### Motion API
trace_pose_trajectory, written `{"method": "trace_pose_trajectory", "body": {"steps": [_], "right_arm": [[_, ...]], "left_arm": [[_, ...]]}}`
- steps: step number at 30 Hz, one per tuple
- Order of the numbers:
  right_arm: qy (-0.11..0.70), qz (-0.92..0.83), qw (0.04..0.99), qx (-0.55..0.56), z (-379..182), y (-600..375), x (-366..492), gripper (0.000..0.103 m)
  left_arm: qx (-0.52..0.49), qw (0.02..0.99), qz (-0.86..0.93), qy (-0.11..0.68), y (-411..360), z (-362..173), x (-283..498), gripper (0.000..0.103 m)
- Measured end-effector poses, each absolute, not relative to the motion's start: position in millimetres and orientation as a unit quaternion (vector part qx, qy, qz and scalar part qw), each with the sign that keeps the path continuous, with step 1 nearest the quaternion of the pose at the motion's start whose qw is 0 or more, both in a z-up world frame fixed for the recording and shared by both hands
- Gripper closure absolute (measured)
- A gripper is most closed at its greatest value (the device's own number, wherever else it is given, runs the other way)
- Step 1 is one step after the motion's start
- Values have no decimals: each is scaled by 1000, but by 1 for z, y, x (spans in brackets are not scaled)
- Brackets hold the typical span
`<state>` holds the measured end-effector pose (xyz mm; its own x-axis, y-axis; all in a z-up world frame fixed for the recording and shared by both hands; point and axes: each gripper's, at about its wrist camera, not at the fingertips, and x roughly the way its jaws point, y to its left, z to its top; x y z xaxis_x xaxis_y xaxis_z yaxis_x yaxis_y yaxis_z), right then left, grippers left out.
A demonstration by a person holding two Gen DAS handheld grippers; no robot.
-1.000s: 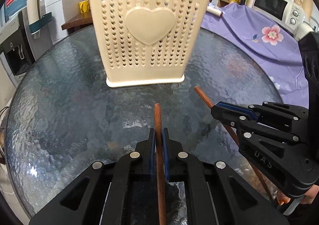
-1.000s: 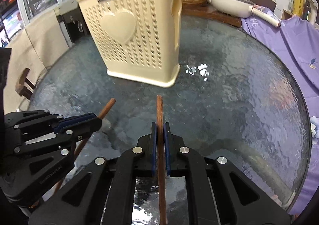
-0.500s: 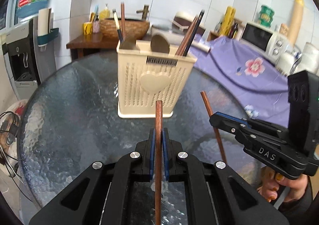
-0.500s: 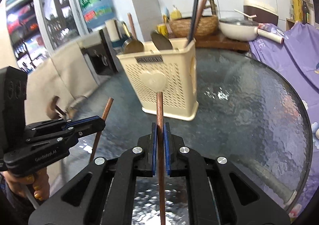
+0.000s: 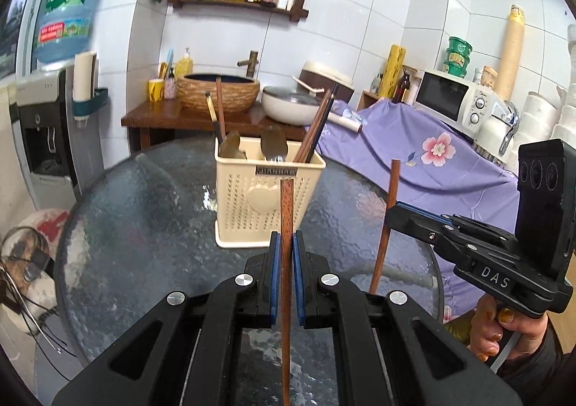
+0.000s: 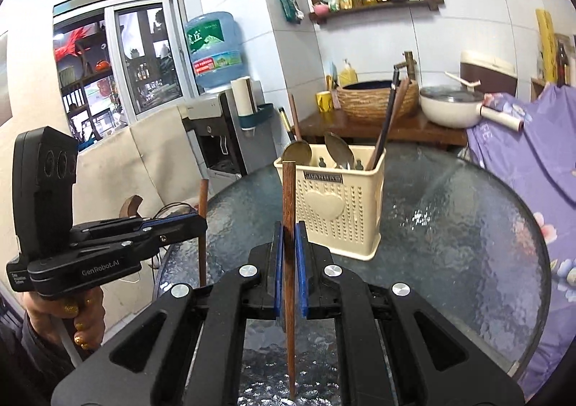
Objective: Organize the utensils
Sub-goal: 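Lift both wooden chopsticks upright and lower them into the holder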
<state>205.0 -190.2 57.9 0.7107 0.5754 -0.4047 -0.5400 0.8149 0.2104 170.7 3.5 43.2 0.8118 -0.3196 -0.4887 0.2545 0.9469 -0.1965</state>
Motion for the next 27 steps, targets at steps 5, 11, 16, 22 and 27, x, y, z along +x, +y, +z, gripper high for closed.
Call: {"method": "trace_pose_trajectory", "body": {"steps": [5, 11, 16, 22, 27], "right_arm": [[212, 305, 927, 41, 78, -190, 210, 95], [192, 302, 933, 33, 105, -186, 226, 95], [188, 297, 936, 27, 131, -185, 252, 95], [176, 289, 940, 36, 173, -188, 279, 95], [151, 277, 948, 42, 210, -189, 303, 95]], "left_arm": [[-56, 956, -149, 248, 7, 59, 173, 96], [-52, 963, -143, 222, 13, 86, 186, 96], [-46, 966, -148, 208, 14, 112, 203, 96], [-51, 968, -155, 193, 14, 149, 225, 96], [-50, 973, -151, 169, 14, 184, 243, 96]]}}
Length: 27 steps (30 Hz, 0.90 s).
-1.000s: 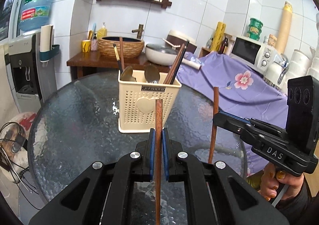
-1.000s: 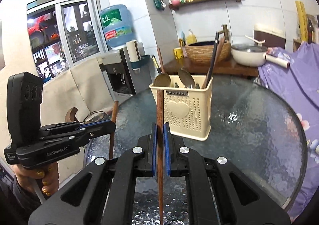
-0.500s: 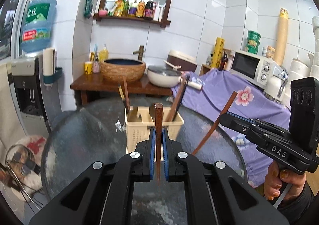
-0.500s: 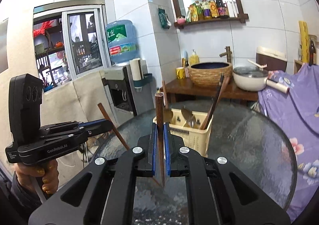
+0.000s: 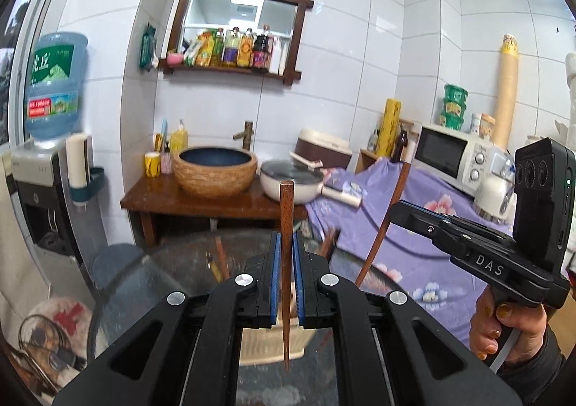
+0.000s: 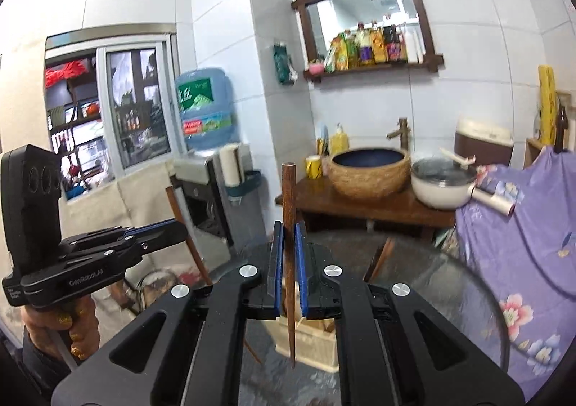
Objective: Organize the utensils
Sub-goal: 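Lift both wooden chopsticks upright and lower them into the holder, then open both tools to release the chopsticks in the holder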
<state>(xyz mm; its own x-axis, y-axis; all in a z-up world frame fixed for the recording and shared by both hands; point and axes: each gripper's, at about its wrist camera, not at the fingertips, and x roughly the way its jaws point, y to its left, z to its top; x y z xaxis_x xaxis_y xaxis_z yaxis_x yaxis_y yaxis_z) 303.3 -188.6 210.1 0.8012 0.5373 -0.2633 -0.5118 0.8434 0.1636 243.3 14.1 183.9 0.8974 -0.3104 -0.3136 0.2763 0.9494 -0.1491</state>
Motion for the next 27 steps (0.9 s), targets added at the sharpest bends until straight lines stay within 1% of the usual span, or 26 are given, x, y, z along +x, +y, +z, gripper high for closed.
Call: {"method": "trace_pose_trajectory", "body": {"steps": [5, 10, 13, 18, 23, 27], "right_arm": [[140, 256, 955, 49, 225, -185, 331, 95], [146, 237, 959, 54, 205, -184, 356, 95], [168, 234, 956, 59, 178, -182, 365, 95], [209, 226, 949, 63, 128, -176, 377, 95], [232, 220, 946, 63, 96, -175, 383, 95], [243, 218, 943, 66, 82, -175, 385, 95]], "left_arm": [[-43, 981, -120, 146, 13, 204, 269, 96], [-50, 982, -109, 147, 12, 194, 296, 96], [-54, 981, -105, 151, 12, 173, 307, 96], [-63, 973, -107, 195, 6, 124, 322, 96], [-49, 969, -101, 222, 2, 87, 329, 96], [-43, 967, -94, 235, 3, 69, 333, 96]]}}
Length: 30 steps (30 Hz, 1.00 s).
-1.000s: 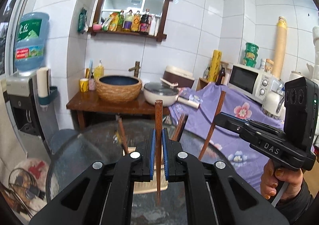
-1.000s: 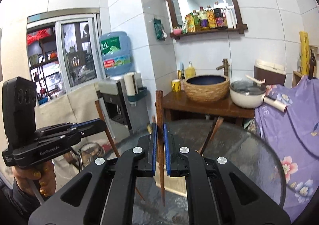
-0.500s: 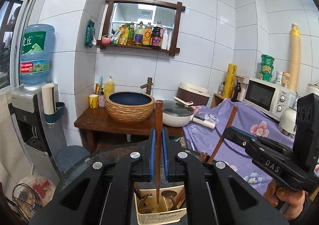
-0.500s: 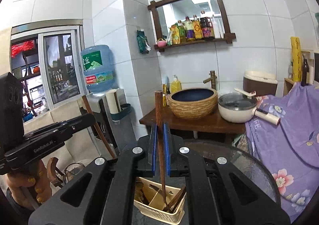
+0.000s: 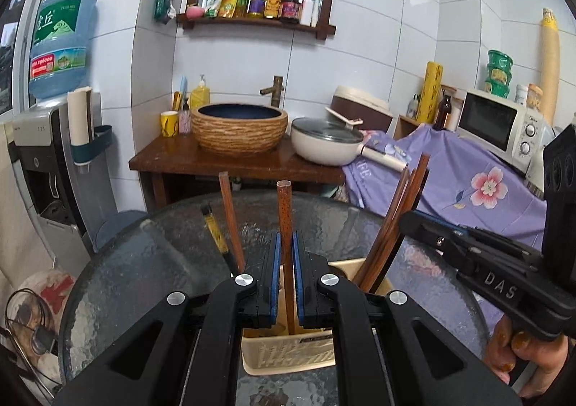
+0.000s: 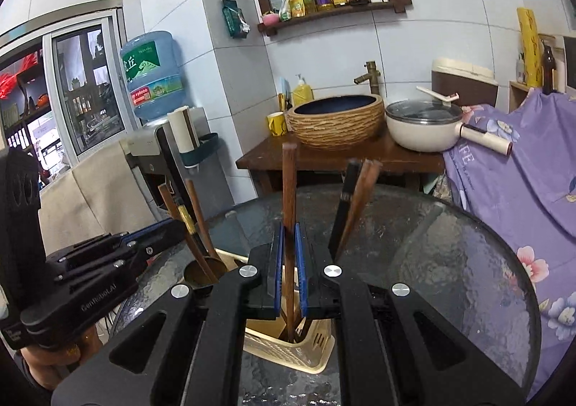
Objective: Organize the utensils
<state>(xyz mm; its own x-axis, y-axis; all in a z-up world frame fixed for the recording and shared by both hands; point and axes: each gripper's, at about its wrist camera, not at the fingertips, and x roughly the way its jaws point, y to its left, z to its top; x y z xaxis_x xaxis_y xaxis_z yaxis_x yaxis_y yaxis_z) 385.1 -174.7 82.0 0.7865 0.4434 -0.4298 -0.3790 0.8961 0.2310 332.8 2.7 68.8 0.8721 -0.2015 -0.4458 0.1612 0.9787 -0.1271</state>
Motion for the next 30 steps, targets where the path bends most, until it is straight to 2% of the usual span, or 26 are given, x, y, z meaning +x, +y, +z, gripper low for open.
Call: {"method": "trace_pose_trajectory", "body": {"steps": [5, 6, 7, 8, 9, 10, 12, 14, 15, 18, 21, 25, 30], "right_arm": [[241, 213, 945, 65, 75, -176, 386, 94], [241, 212, 944, 71, 74, -178, 385, 85], [237, 211, 945, 77, 75, -181, 383, 63], [228, 208, 948, 83, 77, -184, 378, 51], [215, 203, 951, 83, 79, -186, 371, 36], [202, 198, 956, 73, 81, -187, 363, 36], [171, 182, 968, 33, 85, -186, 340, 35], [152, 166, 974, 14, 83, -187, 320, 24], [145, 159, 976, 8, 81, -189, 307, 15], [141, 158, 977, 1, 70, -192, 274, 13], [126, 155, 980, 6, 55, -195, 232, 13], [103, 155, 982, 11, 34, -196, 176, 6], [103, 148, 984, 9, 7, -196, 111, 6]], "left_arm": [[-18, 971, -85, 223, 0, 64, 331, 95], [-20, 971, -84, 221, 1, 65, 329, 87], [-21, 972, -82, 218, 3, 66, 328, 70], [-24, 974, -79, 211, 4, 68, 325, 59], [-28, 977, -73, 196, 7, 71, 317, 39], [-29, 980, -71, 185, 9, 73, 310, 31], [-26, 983, -71, 167, 11, 75, 295, 24], [-13, 986, -67, 154, 12, 71, 275, 14], [-9, 987, -64, 150, 12, 69, 268, 11], [-6, 988, -58, 146, 14, 57, 237, 7], [-17, 989, -47, 139, 17, 45, 204, 7], [-25, 991, -36, 123, 16, 26, 153, 7], [-23, 988, -37, 146, 12, -3, 105, 7]]}}
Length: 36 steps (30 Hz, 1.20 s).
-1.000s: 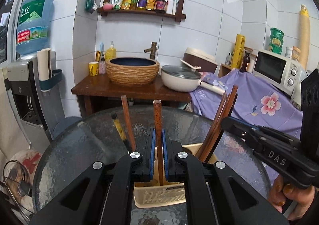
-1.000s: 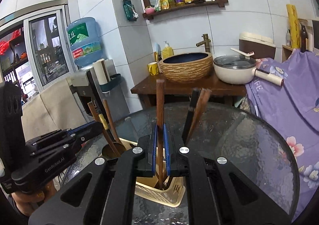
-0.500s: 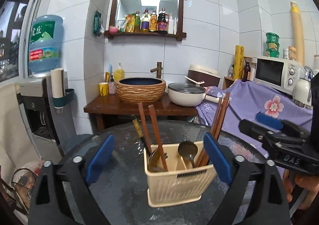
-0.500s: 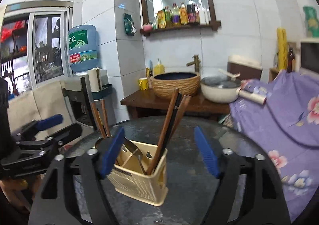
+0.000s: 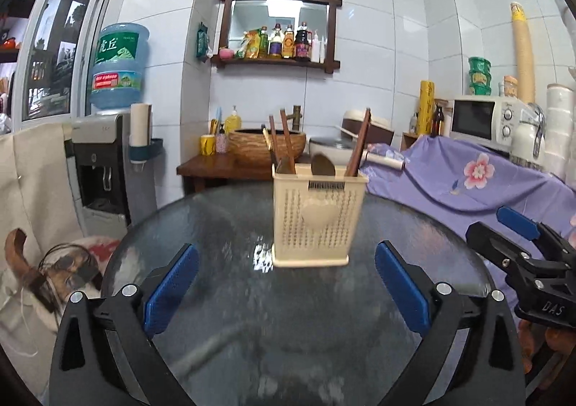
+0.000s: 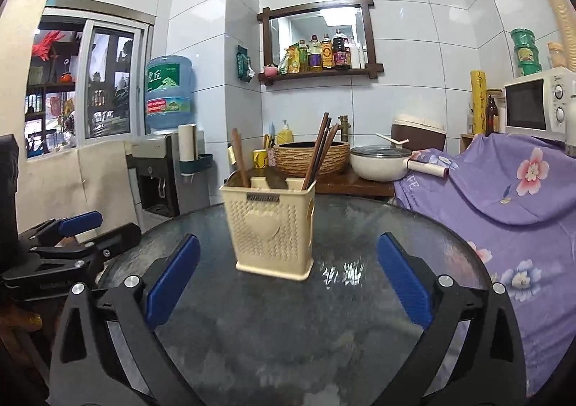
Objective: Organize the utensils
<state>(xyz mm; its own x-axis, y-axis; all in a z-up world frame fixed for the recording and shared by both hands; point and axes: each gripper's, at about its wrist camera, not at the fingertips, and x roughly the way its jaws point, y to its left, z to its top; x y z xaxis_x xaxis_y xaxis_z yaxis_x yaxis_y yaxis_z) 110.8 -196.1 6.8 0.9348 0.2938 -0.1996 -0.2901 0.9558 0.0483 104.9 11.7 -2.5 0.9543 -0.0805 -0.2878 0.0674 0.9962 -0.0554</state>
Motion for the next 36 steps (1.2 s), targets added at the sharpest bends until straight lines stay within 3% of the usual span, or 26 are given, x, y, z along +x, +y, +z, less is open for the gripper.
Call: {"method": "trace_pose_trajectory", "body": {"steps": [13, 36], "right_arm": [[72, 123, 990, 19, -11, -210, 6, 6], [73, 123, 990, 6, -3, -208, 3, 6]], "left_arm": [[7, 996, 11, 88, -3, -12, -1, 7], [-14, 997, 13, 81, 1, -6, -11, 7]]}}
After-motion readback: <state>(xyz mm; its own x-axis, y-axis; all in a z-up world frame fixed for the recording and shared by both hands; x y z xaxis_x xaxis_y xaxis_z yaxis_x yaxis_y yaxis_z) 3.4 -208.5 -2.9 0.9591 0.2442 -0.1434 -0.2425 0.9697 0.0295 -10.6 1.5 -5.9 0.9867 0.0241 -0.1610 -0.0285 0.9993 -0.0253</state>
